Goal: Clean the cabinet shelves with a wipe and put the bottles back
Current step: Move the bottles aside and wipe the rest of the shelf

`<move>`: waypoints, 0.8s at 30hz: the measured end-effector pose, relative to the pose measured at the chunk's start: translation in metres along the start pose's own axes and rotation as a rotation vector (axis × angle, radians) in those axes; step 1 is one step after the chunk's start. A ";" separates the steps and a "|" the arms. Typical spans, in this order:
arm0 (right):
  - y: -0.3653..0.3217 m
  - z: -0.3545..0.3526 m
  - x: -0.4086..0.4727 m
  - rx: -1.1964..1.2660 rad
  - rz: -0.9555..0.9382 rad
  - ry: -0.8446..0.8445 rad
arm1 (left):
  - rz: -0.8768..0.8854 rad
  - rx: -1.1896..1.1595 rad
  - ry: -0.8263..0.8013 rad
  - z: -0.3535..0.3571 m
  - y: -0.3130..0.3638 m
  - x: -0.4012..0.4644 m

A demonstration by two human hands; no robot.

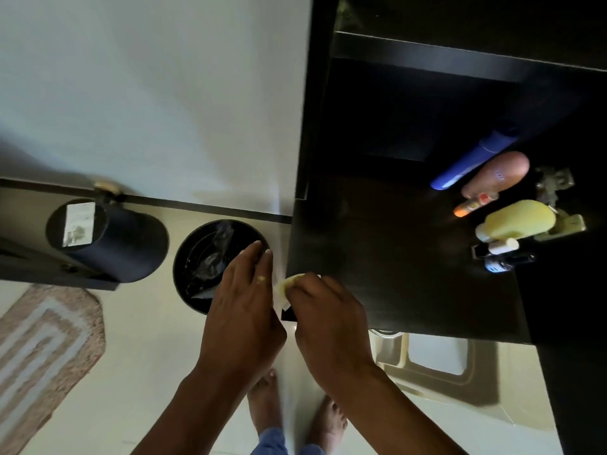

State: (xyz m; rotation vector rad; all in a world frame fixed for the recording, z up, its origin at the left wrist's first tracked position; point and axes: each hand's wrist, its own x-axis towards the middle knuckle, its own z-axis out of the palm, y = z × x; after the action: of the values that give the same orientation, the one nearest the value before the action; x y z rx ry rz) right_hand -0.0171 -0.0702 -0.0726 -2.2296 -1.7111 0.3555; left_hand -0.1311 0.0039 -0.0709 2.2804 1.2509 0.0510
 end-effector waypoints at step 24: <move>-0.072 0.113 0.143 0.075 0.051 -0.295 | -0.494 -0.167 0.253 -0.044 -0.117 -0.044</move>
State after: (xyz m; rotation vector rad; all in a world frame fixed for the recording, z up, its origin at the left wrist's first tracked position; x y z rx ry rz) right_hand -0.0872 0.0960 -0.1503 -2.2588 -1.7482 0.7818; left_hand -0.2590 0.0379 -0.0784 1.8099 1.8351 0.2596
